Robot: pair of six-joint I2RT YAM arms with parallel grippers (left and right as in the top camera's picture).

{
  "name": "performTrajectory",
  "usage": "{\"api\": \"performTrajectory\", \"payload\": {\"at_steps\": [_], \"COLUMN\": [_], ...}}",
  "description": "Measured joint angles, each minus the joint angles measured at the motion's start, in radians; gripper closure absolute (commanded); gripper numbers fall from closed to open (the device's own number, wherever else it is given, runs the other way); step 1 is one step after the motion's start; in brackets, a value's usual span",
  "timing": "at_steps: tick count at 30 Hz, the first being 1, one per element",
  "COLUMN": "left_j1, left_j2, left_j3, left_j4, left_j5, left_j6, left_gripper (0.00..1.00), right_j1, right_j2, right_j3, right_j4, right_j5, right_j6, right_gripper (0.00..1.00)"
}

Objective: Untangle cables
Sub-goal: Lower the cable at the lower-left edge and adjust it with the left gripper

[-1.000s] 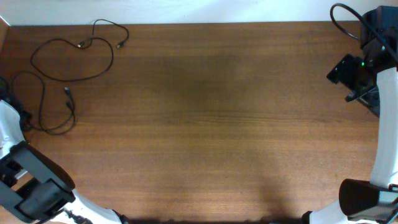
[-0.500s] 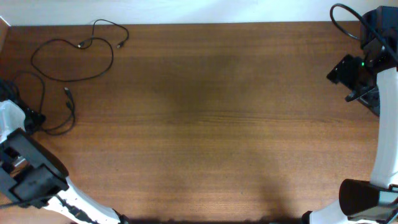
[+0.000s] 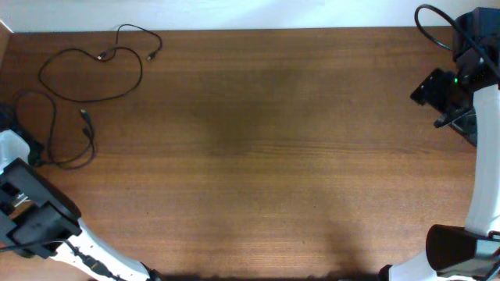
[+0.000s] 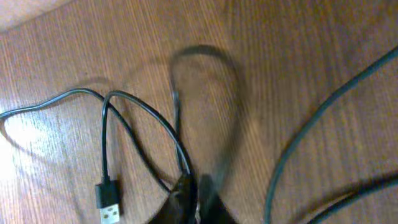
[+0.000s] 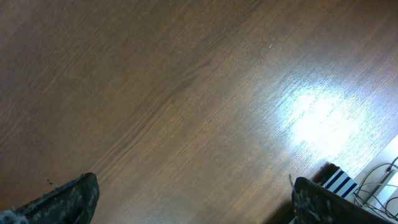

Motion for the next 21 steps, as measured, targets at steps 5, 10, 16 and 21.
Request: {"api": "performTrajectory", "payload": {"at_steps": [5,10,16,21], "left_j1": [0.011,0.011,0.011,0.011], "left_j2": [0.003,0.003,0.003,0.003], "left_j3": [0.003,0.005,0.005,0.006], "left_j4": [-0.118,-0.382,-0.481,-0.548], "left_j5": [0.032,0.101,0.303,0.355], "left_j6": [0.101,0.141,0.141,0.02], "left_gripper": [1.0,1.0,1.0,1.0], "right_j1": [0.0,0.0,0.0,0.0], "right_j2": [0.0,0.0,0.0,0.0], "right_j3": [0.0,0.0,0.0,0.0], "right_j4": [0.0,0.001,0.0,0.0], "right_j5": [0.0,0.0,0.0,0.0], "right_j6": [0.0,0.0,0.0,0.0], "right_gripper": [0.02,0.02,0.02,0.02]}}
